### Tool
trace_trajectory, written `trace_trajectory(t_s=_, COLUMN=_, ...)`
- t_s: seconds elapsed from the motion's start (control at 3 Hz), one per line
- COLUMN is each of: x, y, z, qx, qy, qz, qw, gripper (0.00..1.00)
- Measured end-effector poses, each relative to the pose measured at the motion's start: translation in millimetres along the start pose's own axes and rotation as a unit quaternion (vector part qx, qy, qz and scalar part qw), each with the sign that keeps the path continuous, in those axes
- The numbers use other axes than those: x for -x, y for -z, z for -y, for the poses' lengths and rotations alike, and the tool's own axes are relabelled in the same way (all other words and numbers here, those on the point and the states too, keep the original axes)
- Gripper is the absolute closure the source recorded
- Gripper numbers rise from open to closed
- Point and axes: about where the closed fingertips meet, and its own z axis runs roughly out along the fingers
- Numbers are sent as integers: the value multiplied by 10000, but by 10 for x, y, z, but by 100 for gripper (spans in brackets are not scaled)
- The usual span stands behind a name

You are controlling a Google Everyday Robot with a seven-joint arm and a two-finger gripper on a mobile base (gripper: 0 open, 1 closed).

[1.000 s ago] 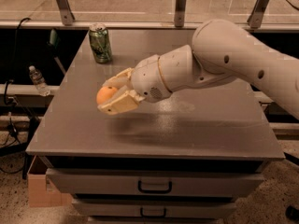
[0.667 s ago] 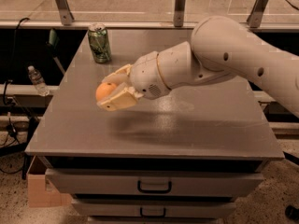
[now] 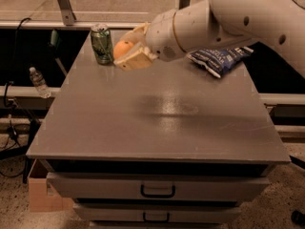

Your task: Move orange near green can

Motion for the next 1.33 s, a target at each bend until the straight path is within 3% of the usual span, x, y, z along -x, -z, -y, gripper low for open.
trace_trajectory(t_s=0.33, x=-20, y=-29, z=506, qx=-293, qy=68, qz=-29, qw=9995, gripper=100)
trace_trajectory(t_s=0.67, x=-203, y=-196, z=923, qx=-492, qy=-72, qz=119, qw=9987, gripper=100)
trace_trajectory(t_s=1.0, x=-497, y=-354, z=1255, qx=-661, qy=-313, qz=210, qw=9971, gripper=100)
trace_trajectory(t_s=1.33, x=-861, y=-511, z=1433, qx=-753, qy=-658, qz=240, qw=9947, gripper=100)
